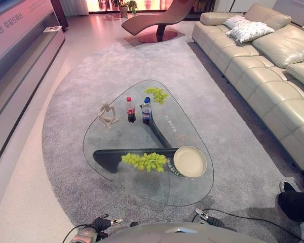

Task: Pick up fruits into the plate

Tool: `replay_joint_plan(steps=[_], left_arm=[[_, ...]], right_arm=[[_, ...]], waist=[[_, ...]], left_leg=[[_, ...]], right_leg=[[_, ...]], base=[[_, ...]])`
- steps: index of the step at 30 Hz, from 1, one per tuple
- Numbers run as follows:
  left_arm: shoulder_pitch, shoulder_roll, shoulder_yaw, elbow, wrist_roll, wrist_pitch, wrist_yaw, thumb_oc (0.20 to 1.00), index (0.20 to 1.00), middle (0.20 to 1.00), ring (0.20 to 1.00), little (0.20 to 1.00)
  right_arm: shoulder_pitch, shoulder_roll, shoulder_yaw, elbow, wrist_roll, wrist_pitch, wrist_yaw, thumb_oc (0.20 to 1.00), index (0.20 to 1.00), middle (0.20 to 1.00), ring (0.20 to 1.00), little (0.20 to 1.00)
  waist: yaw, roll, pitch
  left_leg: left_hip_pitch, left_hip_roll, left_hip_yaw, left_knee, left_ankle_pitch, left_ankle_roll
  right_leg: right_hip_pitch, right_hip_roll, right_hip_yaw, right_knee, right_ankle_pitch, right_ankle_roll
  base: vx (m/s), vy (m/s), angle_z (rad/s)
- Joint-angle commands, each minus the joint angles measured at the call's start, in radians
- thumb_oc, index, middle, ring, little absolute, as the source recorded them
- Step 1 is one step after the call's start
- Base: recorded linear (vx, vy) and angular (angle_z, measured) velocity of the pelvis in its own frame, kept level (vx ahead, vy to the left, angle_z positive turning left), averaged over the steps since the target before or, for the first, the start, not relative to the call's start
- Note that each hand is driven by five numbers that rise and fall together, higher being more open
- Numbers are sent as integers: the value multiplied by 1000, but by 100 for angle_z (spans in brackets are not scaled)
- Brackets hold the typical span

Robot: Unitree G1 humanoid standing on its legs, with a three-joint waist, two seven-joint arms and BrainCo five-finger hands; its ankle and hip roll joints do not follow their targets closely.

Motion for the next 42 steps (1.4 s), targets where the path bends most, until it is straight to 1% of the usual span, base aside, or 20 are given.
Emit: replay_joint_plan(steps=[1, 3, 4, 8, 13, 16, 19, 23, 24, 28, 29, 30, 31, 32, 35, 36, 38, 39, 40, 42], left_arm=[[-65, -31, -3, 52, 47, -26, -13, 1000, 1000, 1000, 1000, 1000], [-69, -30, -2, 46, 24, -8, -16, 1000, 1000, 1000, 1000, 1000], [-66, -32, 0, 51, 19, 0, 2, 1000, 1000, 1000, 1000, 1000], [-65, -30, 17, 59, 31, 0, 35, 1000, 1000, 1000, 1000, 1000], [-64, -36, 15, 65, 32, 6, 50, 1000, 1000, 1000, 1000, 1000], [-73, -37, 5, 65, 65, -4, 64, 1000, 1000, 1000, 1000, 1000], [-88, -36, -26, 59, 115, -8, 75, 1000, 1000, 1000, 1000, 1000], [-115, -38, -73, 42, 178, -26, 90, 1000, 1000, 1000, 1000, 1000], [-143, -38, -117, 21, 181, -46, 108, 1000, 1000, 1000, 1000, 1000], [-196, -28, -171, -23, 254, -97, 144, 1000, 1000, 1000, 1000, 1000], [-226, -19, -208, -44, 271, -117, 176, 1000, 1000, 1000, 1000, 1000], [-243, -14, -227, -60, 261, -120, 196, 1000, 1000, 1000, 1000, 1000], [-274, -4, -241, -93, 251, -121, 227, 1000, 1000, 1000, 1000, 1000], [-290, 4, -245, -110, 251, -119, 236, 1000, 1000, 1000, 1000, 1000], [-343, 33, -265, -184, 301, -114, 316, 1000, 1000, 1000, 1000, 1000], [-378, 61, -280, -251, 305, -92, 338, 1000, 1000, 1000, 1000, 1000], [-426, 107, -303, -324, 322, -71, 382, 1000, 1000, 1000, 1000, 1000], [-471, 160, -308, -379, 317, -62, 404, 1000, 1000, 1000, 1000, 1000], [-513, 211, -301, -428, 319, -44, 401, 1000, 1000, 1000, 1000, 1000], [-553, 260, -297, -473, 318, -25, 399, 1000, 1000, 1000, 1000, 1000]], right_arm=[[-67, 20, 26, 28, -10, -10, 14, 1000, 1000, 1000, 1000, 1000], [-69, 15, 22, 28, -19, -6, 20, 1000, 1000, 1000, 1000, 1000], [-70, 15, 25, 28, -14, -5, 19, 1000, 1000, 1000, 1000, 1000], [-74, 16, 27, 31, -18, -3, 20, 1000, 1000, 1000, 1000, 1000], [-76, 19, 30, 35, -16, -8, 16, 1000, 1000, 1000, 1000, 1000], [-80, 18, 38, 28, -14, -10, 14, 1000, 1000, 1000, 1000, 1000], [-90, 15, 54, 19, -13, -14, 8, 1000, 1000, 1000, 1000, 1000], [-108, 8, 71, 7, -2, -15, 0, 1000, 1000, 1000, 1000, 1000], [-133, -2, 83, -3, 7, -16, -2, 1000, 1000, 1000, 1000, 1000], [-177, -22, 100, -21, 24, -21, 6, 1000, 1000, 1000, 1000, 1000], [-202, -35, 110, -29, 34, -23, 11, 1000, 1000, 1000, 1000, 1000], [-215, -42, 117, -35, 40, -24, 12, 1000, 1000, 1000, 1000, 1000], [-236, -56, 126, -45, 50, -27, 16, 1000, 1000, 1000, 1000, 1000], [-245, -62, 128, -49, 54, -28, 18, 1000, 1000, 1000, 1000, 1000], [-273, -88, 137, -72, 62, -40, 27, 1000, 1000, 1000, 1000, 1000], [-293, -110, 142, -110, 68, -38, 27, 1000, 1000, 1000, 1000, 1000], [-318, -135, 149, -153, 93, -39, 30, 1000, 1000, 1000, 1000, 1000], [-332, -153, 155, -180, 102, -44, 31, 1000, 1000, 1000, 1000, 1000], [-340, -163, 157, -190, 104, -51, 32, 1000, 1000, 1000, 1000, 1000], [-345, -171, 160, -198, 114, -54, 32, 1000, 1000, 1000, 1000, 1000]], waist=[[9, 13, 61], [9, 15, 65], [10, 15, 65], [12, 14, 68], [14, 16, 77], [11, 16, 89], [7, 19, 106], [3, 25, 130], [-4, 31, 157], [-14, 41, 206], [-21, 48, 230], [-25, 52, 243], [-31, 58, 266], [-33, 60, 277], [-39, 73, 315], [-44, 82, 342], [-52, 90, 379], [-60, 95, 411], [-64, 95, 431], [-66, 94, 449]], left_leg=[[54, 9, 113, 11, -107, 10], [57, 9, 115, 12, -111, 12], [57, 10, 114, 12, -109, 12], [56, 9, 111, 12, -109, 11], [49, 10, 107, 14, -107, 11], [38, 12, 107, 17, -104, 11], [22, 14, 108, 20, -101, 12], [0, 17, 110, 23, -93, 11], [-21, 18, 110, 24, -86, 8], [-54, 19, 110, 27, -75, 6], [-73, 20, 110, 29, -67, 3], [-84, 20, 108, 31, -63, 3], [-101, 19, 107, 34, -58, 3], [-110, 19, 106, 36, -55, 2], [-142, 17, 98, 43, -45, 0], [-166, 13, 95, 50, -41, -2], [-199, 9, 95, 62, -33, -7], [-233, 6, 94, 79, -27, -9], [-256, 4, 97, 88, -23, -10], [-274, 2, 100, 92, -19, -9]], right_leg=[[-26, -75, 17, 64, -5, 88], [-26, -75, 17, 66, -7, 88], [-26, -76, 18, 66, -6, 89], [-24, -76, 17, 63, -5, 88], [-32, -79, 19, 64, -1, 88], [-47, -78, 23, 70, 0, 87], [-68, -77, 30, 77, 1, 86], [-96, -77, 36, 83, 8, 86], [-120, -77, 44, 82, 17, 87], [-158, -77, 57, 82, 27, 86], [-180, -75, 66, 84, 34, 85], [-192, -73, 73, 86, 36, 84], [-212, -71, 81, 91, 38, 81], [-221, -70, 83, 92, 40, 80], [-251, -66, 91, 99, 45, 75], [-279, -67, 89, 106, 49, 73], [-319, -65, 92, 122, 53, 69], [-360, -60, 99, 145, 54, 64], [-386, -57, 101, 160, 54, 61], [-405, -55, 101, 169, 55, 61]], base=[[19, -4, -5], [24, -6, -4], [32, -9, -2], [33, -9, -1], [3, -1, -1], [-3, -9, -8], [-16, -3, -5], [-52, 0, -1], [-87, 15, -3], [-106, 18, -7], [-79, 35, -8], [-105, 64, -13], [-77, 55, -13], [-80, 62, -16], [-43, 69, -9], [-95, 156, -7], [-110, 145, -12], [-99, 91, -21], [-79, 60, -20], [-47, -14, -4]])
